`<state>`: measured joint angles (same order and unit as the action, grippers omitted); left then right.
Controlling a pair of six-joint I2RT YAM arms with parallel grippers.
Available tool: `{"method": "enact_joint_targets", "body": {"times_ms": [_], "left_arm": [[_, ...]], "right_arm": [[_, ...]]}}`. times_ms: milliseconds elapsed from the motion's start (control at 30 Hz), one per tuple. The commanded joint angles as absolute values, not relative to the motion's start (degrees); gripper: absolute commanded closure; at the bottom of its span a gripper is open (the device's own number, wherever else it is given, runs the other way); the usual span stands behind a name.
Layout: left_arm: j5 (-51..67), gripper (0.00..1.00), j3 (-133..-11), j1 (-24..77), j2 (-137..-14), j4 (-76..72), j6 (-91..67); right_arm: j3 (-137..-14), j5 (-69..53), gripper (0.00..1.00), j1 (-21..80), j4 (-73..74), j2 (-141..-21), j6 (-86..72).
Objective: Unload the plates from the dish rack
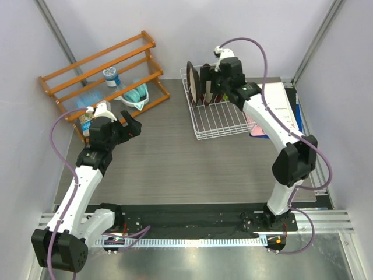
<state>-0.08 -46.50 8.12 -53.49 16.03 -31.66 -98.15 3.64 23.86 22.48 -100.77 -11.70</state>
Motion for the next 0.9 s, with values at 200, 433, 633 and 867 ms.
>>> {"method": "enact_joint_targets", "body": {"times_ms": [200,433,633,867], "left_arm": [[-4.6,0.01,-43.8,8.3,-52.3,11.0,-32.2],[-4.9,0.01,-42.4,8.2,-52.1,9.5,-32.3],[-5.4,0.01,-41.6,8.2,-52.6,8.5,-32.3],[-6.0,0.00,-41.6,8.2,-53.8,8.0,-32.1]], "right_arm": [[-117.6,17.7,0.10,29.5,27.3,-114.0,-2.8],[-130.4,22.9,0.12,31.1,28.4,-125.1,2.5],[-136.1,26.8,0.18,32.1,28.5,-131.5,6.0],[-137.8,31.3,0.47,32.9,26.6,-135.4,8.2]]}}
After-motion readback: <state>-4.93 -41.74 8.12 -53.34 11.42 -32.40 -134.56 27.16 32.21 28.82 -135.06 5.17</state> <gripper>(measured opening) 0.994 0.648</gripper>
